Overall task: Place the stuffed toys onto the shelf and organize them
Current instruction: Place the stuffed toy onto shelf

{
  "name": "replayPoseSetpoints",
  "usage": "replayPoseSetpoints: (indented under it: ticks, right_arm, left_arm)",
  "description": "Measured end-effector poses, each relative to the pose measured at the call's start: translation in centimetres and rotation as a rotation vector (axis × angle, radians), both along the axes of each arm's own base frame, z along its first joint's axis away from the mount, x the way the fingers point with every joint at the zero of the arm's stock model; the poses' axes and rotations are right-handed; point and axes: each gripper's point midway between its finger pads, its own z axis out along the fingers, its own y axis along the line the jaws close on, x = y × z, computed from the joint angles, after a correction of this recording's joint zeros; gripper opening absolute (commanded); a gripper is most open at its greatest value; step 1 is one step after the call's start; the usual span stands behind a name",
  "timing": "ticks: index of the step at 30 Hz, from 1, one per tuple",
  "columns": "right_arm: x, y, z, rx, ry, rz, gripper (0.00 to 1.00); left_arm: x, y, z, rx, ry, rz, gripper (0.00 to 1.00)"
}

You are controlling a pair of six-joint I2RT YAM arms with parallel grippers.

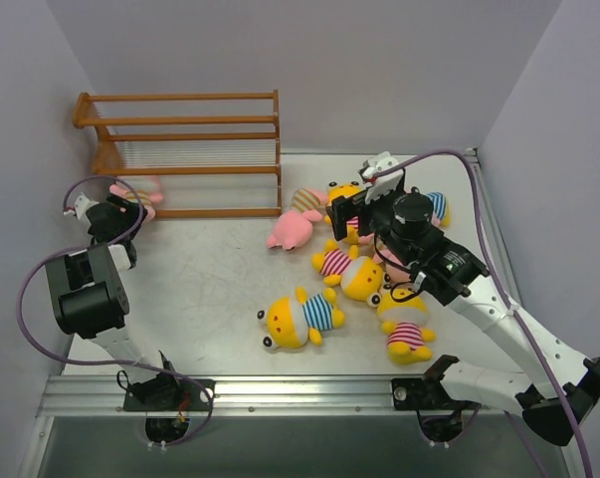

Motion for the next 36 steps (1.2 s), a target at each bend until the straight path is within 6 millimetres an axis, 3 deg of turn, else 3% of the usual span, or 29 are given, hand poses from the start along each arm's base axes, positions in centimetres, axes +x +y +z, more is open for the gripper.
replayPoseSetpoints:
  ticks: [5, 17, 23, 36]
  right_arm:
    - [0.3, 0.2, -0.8, -0.02, 0.017, 0.001, 1.0]
    - [0.4, 0.2, -1.9, -0.062, 0.038, 0.003, 1.0]
    - [0.5, 0.3, -1.9, -0.064, 0.038, 0.003, 1.0]
    - [1.0, 0.6, -1.8, -0.069, 0.042, 0.0, 1.0]
  left_arm:
    - [0.8, 0.3, -0.7, -0.004, 0.005, -0.003, 0.65]
    - [1.8, 0.8, -0.2, -0.033, -0.047, -0.017, 0.12]
    - [2.4, 1.3, -0.1, -0.073, -0.091, -0.01, 0.02]
    - [5.2, 0.8, 0.5, -0.172, -0.176, -0.063, 0.02]
